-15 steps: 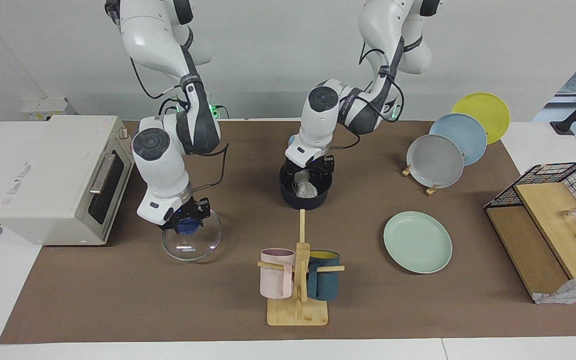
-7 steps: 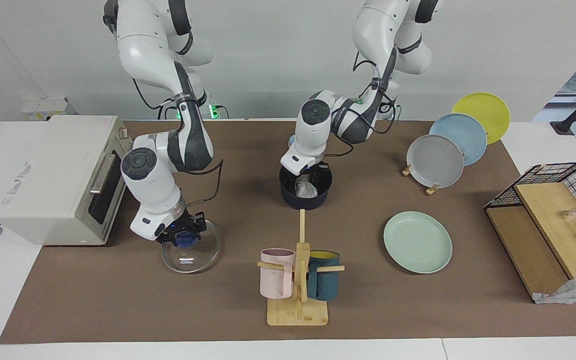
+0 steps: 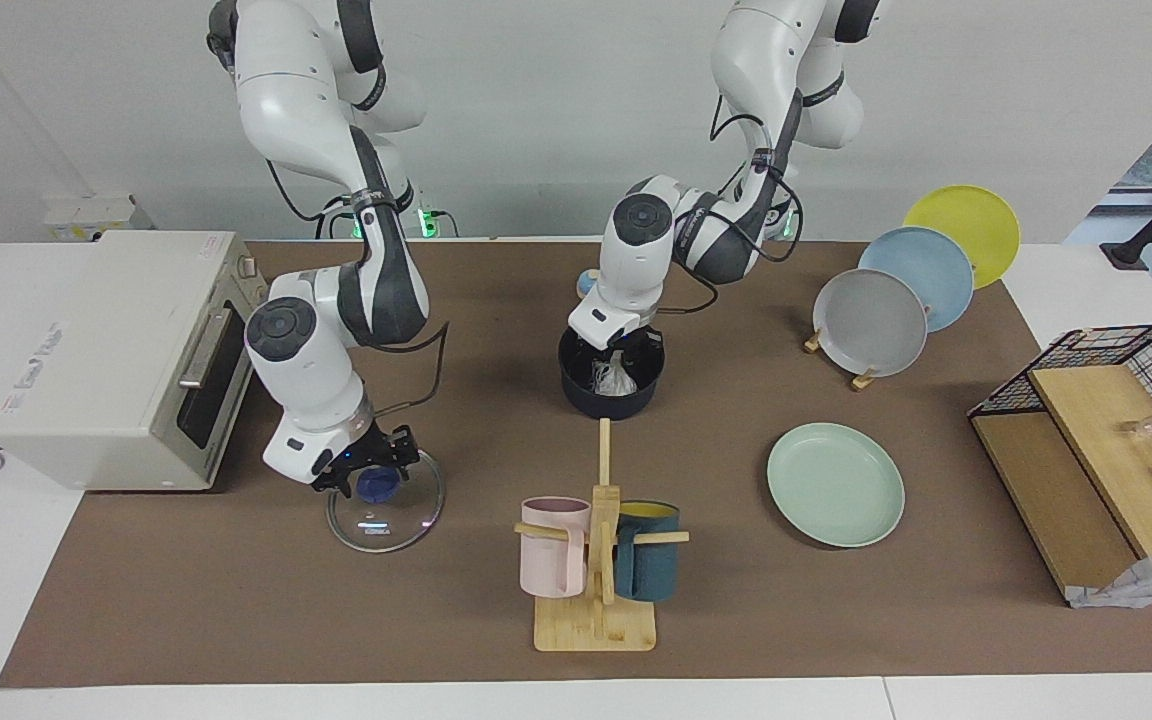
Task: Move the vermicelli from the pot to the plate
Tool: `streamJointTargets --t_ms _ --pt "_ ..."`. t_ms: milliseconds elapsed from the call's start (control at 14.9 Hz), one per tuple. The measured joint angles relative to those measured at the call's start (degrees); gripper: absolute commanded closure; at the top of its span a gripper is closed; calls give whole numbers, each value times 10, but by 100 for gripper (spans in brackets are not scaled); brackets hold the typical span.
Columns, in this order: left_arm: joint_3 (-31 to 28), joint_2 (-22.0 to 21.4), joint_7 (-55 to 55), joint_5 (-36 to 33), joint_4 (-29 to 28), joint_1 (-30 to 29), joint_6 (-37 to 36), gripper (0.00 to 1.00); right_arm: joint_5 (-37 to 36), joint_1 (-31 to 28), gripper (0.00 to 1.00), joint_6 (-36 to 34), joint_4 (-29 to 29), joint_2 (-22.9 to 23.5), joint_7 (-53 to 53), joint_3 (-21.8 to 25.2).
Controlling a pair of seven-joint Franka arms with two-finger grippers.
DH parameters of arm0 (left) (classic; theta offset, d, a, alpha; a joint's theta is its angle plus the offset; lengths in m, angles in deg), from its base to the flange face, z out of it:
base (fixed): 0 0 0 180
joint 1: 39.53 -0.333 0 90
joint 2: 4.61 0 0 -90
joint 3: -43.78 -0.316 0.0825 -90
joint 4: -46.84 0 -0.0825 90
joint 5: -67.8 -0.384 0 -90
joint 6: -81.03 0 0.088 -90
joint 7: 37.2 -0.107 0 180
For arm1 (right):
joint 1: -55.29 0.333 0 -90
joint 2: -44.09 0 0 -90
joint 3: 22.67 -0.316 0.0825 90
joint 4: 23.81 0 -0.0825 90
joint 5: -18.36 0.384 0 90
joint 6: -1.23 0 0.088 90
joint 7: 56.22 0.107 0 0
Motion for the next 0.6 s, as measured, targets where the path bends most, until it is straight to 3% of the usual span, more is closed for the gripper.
streamJointTargets --t_ms 268,603 --pt "-3 -41 -4 0 64 -21 -111 100 0 0 0 -42 -11 -25 0 0" --pt "-6 -60 -66 2 169 -114 -225 100 1 0 0 -187 -24 -123 12 0"
